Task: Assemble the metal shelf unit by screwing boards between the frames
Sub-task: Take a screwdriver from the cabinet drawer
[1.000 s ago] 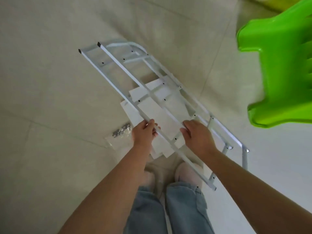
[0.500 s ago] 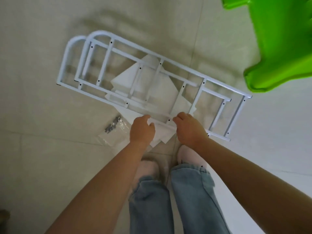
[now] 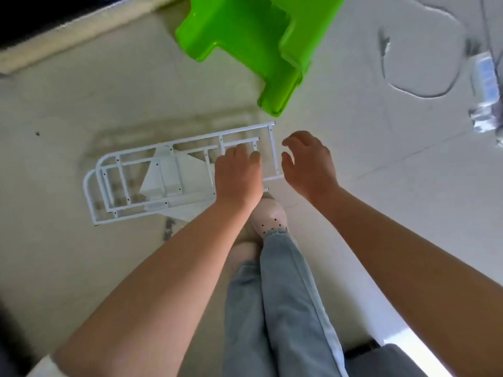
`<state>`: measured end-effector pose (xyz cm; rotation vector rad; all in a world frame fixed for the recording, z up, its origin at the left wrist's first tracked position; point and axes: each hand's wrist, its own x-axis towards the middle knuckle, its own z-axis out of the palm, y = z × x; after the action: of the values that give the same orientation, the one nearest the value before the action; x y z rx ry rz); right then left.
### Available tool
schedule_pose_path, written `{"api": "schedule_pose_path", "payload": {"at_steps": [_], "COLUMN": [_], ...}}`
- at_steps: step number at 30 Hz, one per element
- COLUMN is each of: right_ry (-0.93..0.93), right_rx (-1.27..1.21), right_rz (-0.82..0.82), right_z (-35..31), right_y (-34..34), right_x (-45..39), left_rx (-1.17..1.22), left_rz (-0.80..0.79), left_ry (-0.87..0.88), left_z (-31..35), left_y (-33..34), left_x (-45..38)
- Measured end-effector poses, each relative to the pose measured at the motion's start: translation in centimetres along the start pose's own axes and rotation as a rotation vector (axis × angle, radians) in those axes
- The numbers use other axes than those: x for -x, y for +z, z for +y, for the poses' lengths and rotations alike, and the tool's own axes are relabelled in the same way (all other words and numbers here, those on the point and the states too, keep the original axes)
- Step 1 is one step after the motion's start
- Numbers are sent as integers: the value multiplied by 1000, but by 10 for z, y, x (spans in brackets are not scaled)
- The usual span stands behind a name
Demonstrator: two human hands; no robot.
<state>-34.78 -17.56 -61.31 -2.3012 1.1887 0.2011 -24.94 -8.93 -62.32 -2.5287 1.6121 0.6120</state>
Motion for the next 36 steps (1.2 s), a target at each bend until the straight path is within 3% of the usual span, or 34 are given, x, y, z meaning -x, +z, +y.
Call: {"api": "schedule_pose_path", "payload": {"at_steps": [3, 6, 14, 23, 36], "right_ry": [114, 270, 557, 688, 859], "right_rx": [-89, -88, -136, -186, -263], "right_rz": [150, 185, 327, 362, 433], "right_z": [40, 90, 245, 415, 572], "right_y": [-54, -105, -213, -308, -434], "right_x": [35, 76, 176, 237, 174], "left_rx": [-110, -188, -236, -427, -483], "left_rz": [28, 58, 47, -64, 39], "left_ry": [207, 389, 675, 779, 861], "left_z": [61, 129, 341, 559, 727], "left_y": [-38, -65, -108, -123, -182], "left_x": [-6, -10, -3, -20, -166]}}
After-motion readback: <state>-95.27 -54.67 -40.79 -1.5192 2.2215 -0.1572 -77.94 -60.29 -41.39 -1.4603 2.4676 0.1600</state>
